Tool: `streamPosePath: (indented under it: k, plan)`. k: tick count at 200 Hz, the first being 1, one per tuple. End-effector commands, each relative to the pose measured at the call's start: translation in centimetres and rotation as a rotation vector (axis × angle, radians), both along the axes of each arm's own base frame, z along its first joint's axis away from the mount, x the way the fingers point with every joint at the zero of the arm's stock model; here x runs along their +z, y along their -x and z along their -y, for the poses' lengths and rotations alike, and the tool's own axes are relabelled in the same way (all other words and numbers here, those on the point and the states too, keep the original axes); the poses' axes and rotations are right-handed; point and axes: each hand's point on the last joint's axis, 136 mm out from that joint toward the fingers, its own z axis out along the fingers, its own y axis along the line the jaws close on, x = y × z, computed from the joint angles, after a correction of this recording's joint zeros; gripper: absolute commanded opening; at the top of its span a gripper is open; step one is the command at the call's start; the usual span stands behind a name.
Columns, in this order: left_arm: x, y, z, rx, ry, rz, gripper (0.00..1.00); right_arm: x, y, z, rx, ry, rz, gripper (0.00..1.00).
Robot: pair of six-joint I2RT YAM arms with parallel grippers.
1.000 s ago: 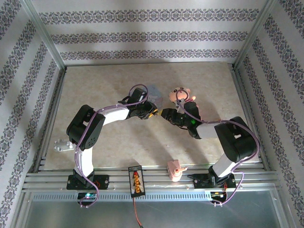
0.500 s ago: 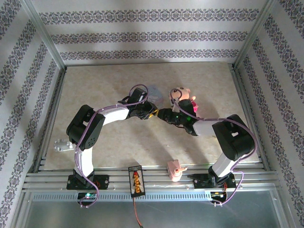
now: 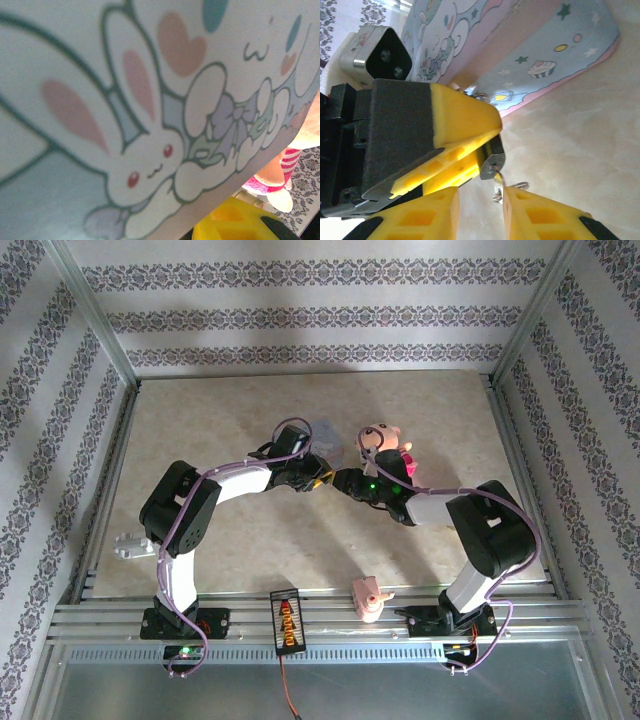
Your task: Unlock a padlock with a key
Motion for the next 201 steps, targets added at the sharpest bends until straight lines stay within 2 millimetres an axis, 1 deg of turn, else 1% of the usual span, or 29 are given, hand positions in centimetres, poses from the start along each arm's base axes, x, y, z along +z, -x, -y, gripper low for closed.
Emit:
streamPosePath:
  k: [1, 35, 96, 167, 186, 201]
  plan:
    - [-1.4, 2.8, 0.3, -0.041, 0.013, -0.116, 0.0, -0.1, 0.0, 1.0, -0.03, 0.041, 0.014, 0.28]
    - [-1.3, 2.8, 0.3, -0.042, 0.015, -0.113, 0.0, -0.5, -0.2, 1.2, -0.044, 0.052, 0.005, 0.28]
    - [-1.2, 2.7, 0.5, -0.044, 0.022, -0.114, 0.0, 0.0, -1.0, -0.4, -0.007, 0.025, 0.018, 0.27]
    - [-1.0, 2.7, 0.6, -0.045, 0.027, -0.109, 0.0, -0.5, -1.3, -1.4, 0.012, 0.004, 0.005, 0.24]
    - [-1.0, 2.7, 0.6, -0.044, 0.03, -0.107, 0.0, -0.6, -1.2, -1.6, 0.012, 0.0, 0.001, 0.17]
    - [-1.0, 2.7, 0.6, -0.041, 0.037, -0.107, 0.0, -0.7, -1.2, -1.7, 0.011, -0.01, -0.003, 0.08]
